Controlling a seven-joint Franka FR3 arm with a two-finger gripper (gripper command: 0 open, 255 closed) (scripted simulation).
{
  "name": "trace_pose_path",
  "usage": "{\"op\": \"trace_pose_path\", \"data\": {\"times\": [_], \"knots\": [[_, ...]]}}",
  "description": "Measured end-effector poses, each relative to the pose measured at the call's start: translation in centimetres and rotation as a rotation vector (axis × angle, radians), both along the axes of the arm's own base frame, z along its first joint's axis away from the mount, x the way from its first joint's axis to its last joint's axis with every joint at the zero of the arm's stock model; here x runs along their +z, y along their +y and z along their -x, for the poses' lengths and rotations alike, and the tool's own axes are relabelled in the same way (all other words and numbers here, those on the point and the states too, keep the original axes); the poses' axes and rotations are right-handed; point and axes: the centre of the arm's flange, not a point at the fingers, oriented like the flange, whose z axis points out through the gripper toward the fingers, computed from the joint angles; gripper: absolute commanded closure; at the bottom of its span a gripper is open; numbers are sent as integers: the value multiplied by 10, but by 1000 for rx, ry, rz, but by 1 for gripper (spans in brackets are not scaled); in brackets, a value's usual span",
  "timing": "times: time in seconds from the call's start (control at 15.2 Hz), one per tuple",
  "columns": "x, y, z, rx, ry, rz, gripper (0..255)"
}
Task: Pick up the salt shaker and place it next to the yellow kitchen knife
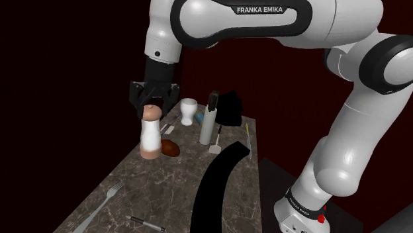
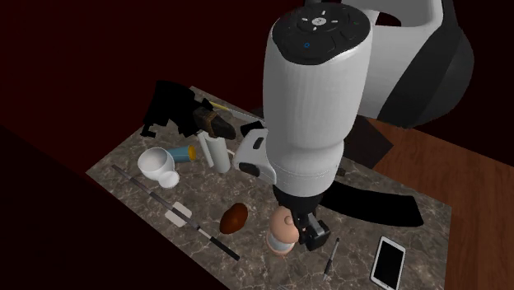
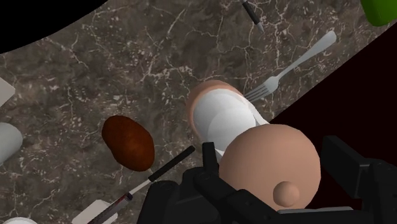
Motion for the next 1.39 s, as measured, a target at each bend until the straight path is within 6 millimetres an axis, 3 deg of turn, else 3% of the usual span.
{"op": "trace_pose_path", "data": {"times": [1.39], "knots": [[111,0,1,0,0,0,255]]}}
